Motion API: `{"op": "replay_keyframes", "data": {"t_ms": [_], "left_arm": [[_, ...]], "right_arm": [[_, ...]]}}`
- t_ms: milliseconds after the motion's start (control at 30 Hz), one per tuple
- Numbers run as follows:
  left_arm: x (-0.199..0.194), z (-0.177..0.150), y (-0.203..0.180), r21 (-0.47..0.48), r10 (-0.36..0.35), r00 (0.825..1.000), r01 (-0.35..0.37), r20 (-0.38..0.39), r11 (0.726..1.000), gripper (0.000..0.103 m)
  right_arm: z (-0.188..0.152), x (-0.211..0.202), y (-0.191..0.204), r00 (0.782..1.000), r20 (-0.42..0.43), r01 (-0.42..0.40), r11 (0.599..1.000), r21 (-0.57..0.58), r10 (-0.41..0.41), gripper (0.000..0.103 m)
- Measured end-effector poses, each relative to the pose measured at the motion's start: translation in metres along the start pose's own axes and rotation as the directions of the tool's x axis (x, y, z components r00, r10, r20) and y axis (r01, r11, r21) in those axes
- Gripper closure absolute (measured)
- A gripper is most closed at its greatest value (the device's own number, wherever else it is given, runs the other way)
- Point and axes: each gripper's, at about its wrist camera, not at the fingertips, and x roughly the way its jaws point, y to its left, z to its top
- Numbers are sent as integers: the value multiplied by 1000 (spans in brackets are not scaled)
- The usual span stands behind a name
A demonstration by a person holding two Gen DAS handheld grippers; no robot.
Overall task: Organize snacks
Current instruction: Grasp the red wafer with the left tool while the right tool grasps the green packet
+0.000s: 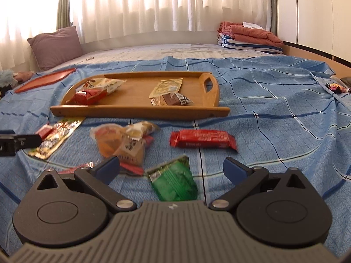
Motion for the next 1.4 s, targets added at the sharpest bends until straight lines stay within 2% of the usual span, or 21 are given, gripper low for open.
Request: {"op": "replay_keyframes", "data": {"t_ms": [33, 100, 200, 433, 667, 833, 933, 1033, 1067, 1100, 1133, 1167, 1233, 1267, 1400], "left_arm": [[1, 1, 1, -1, 11, 1000, -11, 1, 1000, 17], [6, 4, 4, -19, 51, 999, -52, -15, 998, 38], [15, 8, 14, -61, 77, 996, -80, -49, 995, 49], [29, 6, 16, -27, 89, 993, -92, -72, 995, 49], [36, 3, 17, -47, 91, 993, -94, -71, 994, 48], [40, 4, 22, -87, 64, 995, -71, -76, 994, 48], [41, 4, 22, -88, 48, 996, -55, -76, 995, 55], [41, 6, 21, -90, 18, 997, -25, -79, 996, 72], [39, 7, 20, -94, 18, 996, -25, -82, 995, 72], [35, 8, 18, -93, 19, 996, -27, -86, 995, 72], [32, 9, 15, -82, 12, 996, -19, -83, 996, 72], [29, 9, 13, -65, 8, 997, -13, -78, 998, 72], [24, 9, 8, -25, 17, 997, -18, -69, 1000, 72], [21, 9, 6, -11, 19, 998, -20, -63, 1000, 72], [16, 11, 6, -19, 17, 998, -19, -62, 1000, 72]], "right_arm": [[-2, 0, 0, 1000, -2, 2, 1000, -4, -2, 0], [-5, -1, 0, 1000, -4, 11, 1000, -8, -11, 0], [-9, -1, -1, 1000, -8, 24, 1000, -17, -24, 0], [-16, 4, 1, 998, -29, 53, 997, -49, -55, 0], [-19, 9, 5, 996, -30, 80, 994, -69, -82, 0], [-21, 11, 6, 996, -34, 84, 994, -72, -87, 0], [-22, 11, 6, 996, -29, 87, 993, -77, -89, 0], [-22, 11, 6, 996, -32, 86, 993, -75, -88, 0], [-21, 11, 6, 996, -39, 76, 995, -65, -79, 3], [-19, 9, 4, 998, -45, 52, 998, -37, -54, 12], [-17, 6, 2, 999, -46, 25, 1000, -2, -25, 25], [-15, 3, 1, 999, -47, 11, 1000, 21, -10, 31], [-10, 0, 4, 999, -44, 18, 1000, 19, -17, 52], [-8, -1, 5, 999, -50, 14, 1000, 18, -14, 56], [-7, 1, 11, 999, -53, 10, 1000, 0, -10, 57]]}}
